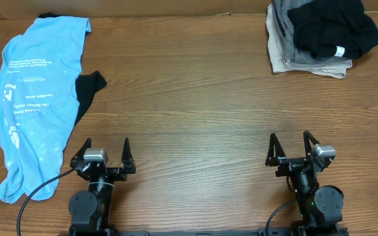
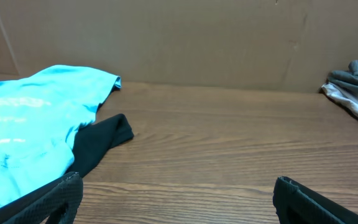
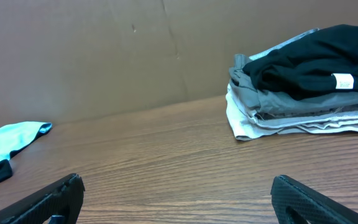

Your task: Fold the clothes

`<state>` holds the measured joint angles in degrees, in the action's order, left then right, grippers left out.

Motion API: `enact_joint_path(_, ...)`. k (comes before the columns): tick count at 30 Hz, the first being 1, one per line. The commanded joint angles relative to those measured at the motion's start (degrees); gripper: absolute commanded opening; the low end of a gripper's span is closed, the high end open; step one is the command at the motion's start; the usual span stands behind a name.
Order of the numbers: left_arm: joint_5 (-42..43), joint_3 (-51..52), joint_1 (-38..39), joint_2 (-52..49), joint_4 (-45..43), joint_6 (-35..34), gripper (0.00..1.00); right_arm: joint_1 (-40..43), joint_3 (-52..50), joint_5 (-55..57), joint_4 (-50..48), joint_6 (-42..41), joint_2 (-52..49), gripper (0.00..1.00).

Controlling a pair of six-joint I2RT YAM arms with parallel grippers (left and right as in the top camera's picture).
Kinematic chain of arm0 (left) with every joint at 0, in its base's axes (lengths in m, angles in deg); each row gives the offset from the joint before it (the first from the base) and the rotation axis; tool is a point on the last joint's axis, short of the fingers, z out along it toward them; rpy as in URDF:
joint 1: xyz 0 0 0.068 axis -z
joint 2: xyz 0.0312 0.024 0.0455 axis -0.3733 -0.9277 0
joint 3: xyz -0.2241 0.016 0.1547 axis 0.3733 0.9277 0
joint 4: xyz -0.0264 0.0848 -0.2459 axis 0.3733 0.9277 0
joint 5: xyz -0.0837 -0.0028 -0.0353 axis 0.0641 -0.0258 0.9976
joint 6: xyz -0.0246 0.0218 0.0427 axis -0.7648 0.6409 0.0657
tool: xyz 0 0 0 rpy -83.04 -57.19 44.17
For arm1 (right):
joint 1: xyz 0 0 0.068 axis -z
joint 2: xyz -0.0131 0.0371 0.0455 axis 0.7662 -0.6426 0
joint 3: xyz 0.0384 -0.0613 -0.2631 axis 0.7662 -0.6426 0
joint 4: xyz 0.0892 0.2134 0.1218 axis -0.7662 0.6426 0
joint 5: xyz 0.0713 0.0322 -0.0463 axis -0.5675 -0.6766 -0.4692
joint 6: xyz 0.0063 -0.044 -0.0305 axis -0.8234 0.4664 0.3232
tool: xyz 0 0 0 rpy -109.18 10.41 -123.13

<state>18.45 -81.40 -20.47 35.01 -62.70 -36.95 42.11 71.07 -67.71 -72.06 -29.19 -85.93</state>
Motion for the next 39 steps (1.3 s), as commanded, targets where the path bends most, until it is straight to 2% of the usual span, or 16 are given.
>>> enact_joint_path(1, 0.5, 0.4, -0.3, 0.6, -0.2, 1.3, 1.00, 0.2, -0.6, 0.1, -0.4, 0.0, 0.6, 1.00)
enact_joint_path(21, 0.2, 0.4, -0.3, 0.6, -0.2, 1.4, 1.00, 0.2, -0.6, 0.1, -0.4, 0.0, 0.6, 1.00)
enact_joint_path(25, -2.5, 0.4, -0.3, 0.6, -0.4, 5.0, 1.00, 0.2, -0.6, 0.1, -0.4, 0.0, 0.6, 1.00)
enact_joint_path(39, -2.3, 0.4, -0.3, 0.6, -0.9, 5.8, 1.00, 0.2, -0.6, 0.4, -0.2, 0.0, 0.6, 1.00)
